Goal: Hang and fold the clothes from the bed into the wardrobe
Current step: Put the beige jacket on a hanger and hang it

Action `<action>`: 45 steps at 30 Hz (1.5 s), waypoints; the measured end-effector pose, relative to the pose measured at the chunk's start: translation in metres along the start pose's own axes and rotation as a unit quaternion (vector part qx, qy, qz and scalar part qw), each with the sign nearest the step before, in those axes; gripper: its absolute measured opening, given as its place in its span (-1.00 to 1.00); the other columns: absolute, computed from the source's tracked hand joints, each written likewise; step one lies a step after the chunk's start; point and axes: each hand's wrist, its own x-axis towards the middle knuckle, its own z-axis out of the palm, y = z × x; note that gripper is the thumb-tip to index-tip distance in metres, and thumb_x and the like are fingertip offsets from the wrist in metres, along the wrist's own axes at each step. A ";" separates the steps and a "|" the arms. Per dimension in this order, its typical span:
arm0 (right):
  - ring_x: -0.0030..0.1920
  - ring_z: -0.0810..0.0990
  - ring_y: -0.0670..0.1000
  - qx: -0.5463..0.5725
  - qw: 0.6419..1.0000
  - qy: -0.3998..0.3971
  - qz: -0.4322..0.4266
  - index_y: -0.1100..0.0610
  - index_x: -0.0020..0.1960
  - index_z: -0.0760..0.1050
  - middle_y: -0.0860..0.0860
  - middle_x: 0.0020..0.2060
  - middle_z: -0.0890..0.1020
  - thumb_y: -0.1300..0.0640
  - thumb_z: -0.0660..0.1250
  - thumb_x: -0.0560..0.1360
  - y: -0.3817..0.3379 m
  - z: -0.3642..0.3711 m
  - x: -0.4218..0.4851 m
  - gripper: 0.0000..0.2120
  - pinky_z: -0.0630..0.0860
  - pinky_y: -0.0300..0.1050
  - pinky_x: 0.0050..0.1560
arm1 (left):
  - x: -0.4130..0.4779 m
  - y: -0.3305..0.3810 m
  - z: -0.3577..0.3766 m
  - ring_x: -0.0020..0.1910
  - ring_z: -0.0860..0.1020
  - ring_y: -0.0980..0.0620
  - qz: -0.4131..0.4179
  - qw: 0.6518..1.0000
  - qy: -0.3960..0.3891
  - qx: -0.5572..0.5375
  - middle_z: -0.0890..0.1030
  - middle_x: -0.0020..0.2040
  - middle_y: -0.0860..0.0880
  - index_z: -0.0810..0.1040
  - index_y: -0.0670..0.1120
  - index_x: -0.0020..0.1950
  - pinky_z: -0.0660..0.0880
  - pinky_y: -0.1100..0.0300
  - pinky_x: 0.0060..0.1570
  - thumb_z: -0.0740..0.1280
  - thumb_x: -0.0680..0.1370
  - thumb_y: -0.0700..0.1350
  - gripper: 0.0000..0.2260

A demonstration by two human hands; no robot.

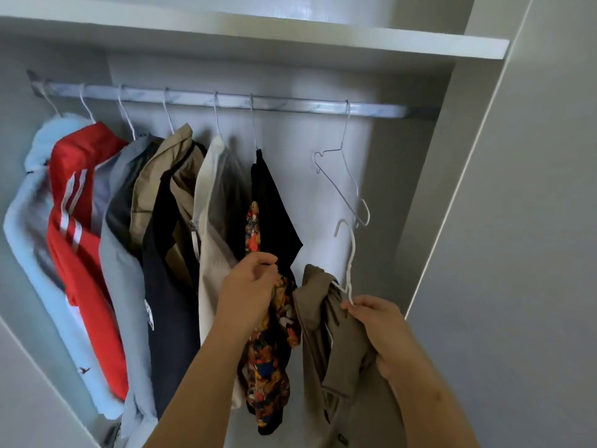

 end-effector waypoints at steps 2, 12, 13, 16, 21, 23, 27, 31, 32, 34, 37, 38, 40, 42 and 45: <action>-0.19 0.59 0.06 0.000 1.000 0.004 -0.008 0.15 -0.23 0.62 0.11 -0.24 0.64 0.23 0.32 0.52 -0.015 0.011 0.026 -0.82 0.53 -0.15 -0.20 | 0.033 0.004 -0.001 -0.07 0.54 0.14 0.034 0.998 0.014 0.042 0.56 -0.13 0.18 0.50 0.17 -0.10 0.45 0.23 -0.04 0.25 0.56 -0.13 -0.83; -0.35 0.58 -0.02 0.000 0.995 0.036 -0.092 0.08 -0.30 0.61 0.02 -0.40 0.64 0.23 0.32 0.49 -0.123 0.070 0.157 -0.79 0.51 -0.20 -0.30 | 0.194 0.026 -0.004 0.27 0.35 0.01 0.133 0.976 0.048 0.167 0.36 0.30 0.01 0.41 0.03 0.30 0.30 0.17 0.24 0.40 0.47 -0.07 -0.58; -0.33 0.58 0.01 0.011 0.995 0.036 -0.096 0.10 -0.30 0.60 0.04 -0.38 0.64 0.24 0.32 0.49 -0.134 0.076 0.166 -0.79 0.53 -0.16 -0.25 | 0.206 0.027 -0.003 0.30 0.32 0.00 0.133 0.976 0.038 0.170 0.34 0.32 0.01 0.39 0.03 0.31 0.26 0.20 0.23 0.40 0.46 -0.07 -0.56; -0.29 0.56 0.08 0.048 0.992 0.023 -0.112 0.17 -0.29 0.58 0.12 -0.34 0.62 0.30 0.31 0.49 -0.165 0.093 0.187 -0.81 0.52 -0.05 -0.10 | 0.238 0.026 -0.002 0.29 0.34 -0.01 0.136 0.974 0.000 0.182 0.32 0.32 0.00 0.37 0.05 0.32 0.28 0.22 0.20 0.41 0.45 -0.14 -0.53; -0.39 0.54 0.03 0.087 0.987 0.016 -0.133 0.20 -0.27 0.54 0.09 -0.43 0.59 0.32 0.31 0.48 -0.211 0.115 0.225 -0.84 0.51 -0.19 -0.28 | 0.269 0.024 -0.009 0.15 0.46 0.07 0.110 0.979 -0.062 0.159 0.43 0.23 0.01 0.44 0.12 0.15 0.43 0.20 0.15 0.33 0.45 -0.33 -0.58; -0.31 0.55 0.07 0.077 0.987 0.014 -0.138 0.21 -0.23 0.53 0.13 -0.34 0.59 0.32 0.31 0.49 -0.223 0.127 0.240 -0.86 0.54 -0.11 -0.16 | 0.273 0.022 -0.011 0.09 0.50 0.05 0.108 0.982 -0.069 0.141 0.48 0.16 0.00 0.45 0.12 0.05 0.49 0.15 0.07 0.27 0.44 -0.37 -0.60; -0.07 0.54 0.14 0.020 0.994 -0.002 -0.107 0.33 0.02 0.55 0.27 -0.07 0.59 0.34 0.29 0.50 -0.212 0.151 0.263 -0.88 0.48 0.07 0.14 | 0.276 0.016 -0.015 0.08 0.48 0.05 0.120 0.982 -0.047 0.135 0.49 0.12 -0.01 0.43 0.08 0.01 0.44 0.20 0.06 0.24 0.43 -0.36 -0.66; -0.03 0.56 0.15 -0.003 0.994 0.015 -0.109 0.20 -0.08 0.54 0.24 0.00 0.61 0.27 0.26 0.52 -0.188 0.164 0.270 -0.92 0.49 0.10 0.19 | 0.273 0.004 -0.019 0.00 0.48 0.12 0.104 0.985 -0.038 0.130 0.48 0.12 0.02 0.43 0.11 0.01 0.36 0.34 -0.08 0.24 0.49 -0.30 -0.71; -0.02 0.56 0.14 -0.004 0.993 0.029 -0.118 0.17 -0.10 0.53 0.22 -0.01 0.61 0.27 0.26 0.52 -0.186 0.166 0.272 -0.92 0.50 0.09 0.19 | 0.271 0.002 -0.019 -0.01 0.48 0.15 0.100 0.987 -0.034 0.121 0.48 0.13 0.04 0.43 0.13 0.01 0.36 0.38 -0.11 0.24 0.49 -0.29 -0.70; -0.02 0.56 0.10 -0.022 0.990 0.051 -0.133 0.16 -0.02 0.53 0.13 -0.04 0.61 0.25 0.26 0.49 -0.183 0.169 0.271 -0.89 0.50 0.02 0.16 | 0.267 -0.001 -0.019 -0.01 0.47 0.18 0.091 0.990 -0.024 0.105 0.48 0.14 0.05 0.43 0.15 0.03 0.36 0.42 -0.11 0.24 0.50 -0.29 -0.69; -0.10 0.54 0.01 -0.031 0.985 0.069 -0.153 0.11 0.11 0.49 -0.04 -0.17 0.55 0.20 0.27 0.47 -0.171 0.170 0.260 -0.78 0.47 -0.12 0.00 | 0.258 -0.003 -0.018 -0.01 0.47 0.20 0.081 0.992 -0.010 0.092 0.48 0.15 0.06 0.42 0.17 0.05 0.36 0.44 -0.12 0.24 0.50 -0.30 -0.65; -0.13 0.53 -0.02 -0.034 0.983 0.076 -0.163 0.09 0.13 0.47 -0.07 -0.17 0.53 0.19 0.27 0.47 -0.166 0.169 0.255 -0.77 0.45 -0.18 -0.07 | 0.254 -0.003 -0.018 -0.03 0.47 0.21 0.080 0.993 -0.005 0.089 0.48 0.15 0.06 0.42 0.17 0.06 0.37 0.47 -0.16 0.24 0.50 -0.30 -0.64; -0.19 0.52 -0.12 -0.036 0.980 0.086 -0.176 0.05 0.14 0.43 -0.09 -0.14 0.51 0.19 0.26 0.48 -0.156 0.167 0.244 -0.77 0.39 -0.27 -0.24 | 0.245 -0.004 -0.016 -0.04 0.46 0.22 0.076 0.993 0.002 0.089 0.46 0.17 0.06 0.42 0.17 0.07 0.37 0.47 -0.12 0.23 0.50 -0.31 -0.63; -0.21 0.50 -0.17 -0.038 0.979 0.100 -0.173 0.02 0.13 0.39 -0.11 -0.14 0.49 0.20 0.25 0.48 -0.146 0.165 0.232 -0.76 0.37 -0.31 -0.29 | 0.233 -0.005 -0.014 0.02 0.46 0.19 0.065 0.994 0.006 0.084 0.44 0.20 0.06 0.42 0.17 0.08 0.39 0.36 0.01 0.21 0.51 -0.32 -0.63; -0.20 0.48 -0.18 -0.014 0.982 0.104 -0.158 0.03 0.13 0.38 -0.13 -0.17 0.47 0.22 0.26 0.48 -0.127 0.161 0.209 -0.75 0.39 -0.31 -0.26 | 0.212 -0.007 -0.013 0.02 0.47 0.17 0.053 0.995 0.012 0.080 0.45 0.21 0.05 0.44 0.15 0.08 0.40 0.34 -0.02 0.21 0.52 -0.31 -0.65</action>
